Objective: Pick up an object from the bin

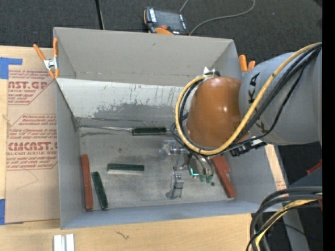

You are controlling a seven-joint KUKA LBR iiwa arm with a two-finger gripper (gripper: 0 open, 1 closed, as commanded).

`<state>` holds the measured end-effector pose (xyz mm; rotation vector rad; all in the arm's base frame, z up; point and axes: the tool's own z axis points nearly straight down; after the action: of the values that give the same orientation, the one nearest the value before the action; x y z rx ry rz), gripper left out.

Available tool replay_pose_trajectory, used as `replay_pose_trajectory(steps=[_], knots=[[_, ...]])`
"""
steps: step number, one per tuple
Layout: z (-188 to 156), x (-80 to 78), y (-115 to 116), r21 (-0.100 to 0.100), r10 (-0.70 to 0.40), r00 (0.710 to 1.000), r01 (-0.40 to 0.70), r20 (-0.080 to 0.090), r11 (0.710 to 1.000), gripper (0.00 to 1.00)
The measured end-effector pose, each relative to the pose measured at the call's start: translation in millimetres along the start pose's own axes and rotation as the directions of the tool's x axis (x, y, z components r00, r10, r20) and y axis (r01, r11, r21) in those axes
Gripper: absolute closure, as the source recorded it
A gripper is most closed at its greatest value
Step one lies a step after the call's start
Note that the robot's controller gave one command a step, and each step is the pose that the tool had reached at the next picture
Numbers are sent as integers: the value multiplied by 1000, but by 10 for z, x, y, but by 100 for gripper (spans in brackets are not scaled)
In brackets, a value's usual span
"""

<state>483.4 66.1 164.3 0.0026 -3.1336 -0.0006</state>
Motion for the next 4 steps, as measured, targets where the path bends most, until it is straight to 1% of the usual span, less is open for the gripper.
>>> replay_pose_trajectory(steps=[1,2,3,4], knots=[[986,-501,774,-3,64,998,-64,6,998,0],[636,-200,931,-2,137,991,-137,7,991,0],[635,-133,849,-2,230,973,-230,6,973,0],[945,-140,893,-4,339,941,-339,10,941,0]])
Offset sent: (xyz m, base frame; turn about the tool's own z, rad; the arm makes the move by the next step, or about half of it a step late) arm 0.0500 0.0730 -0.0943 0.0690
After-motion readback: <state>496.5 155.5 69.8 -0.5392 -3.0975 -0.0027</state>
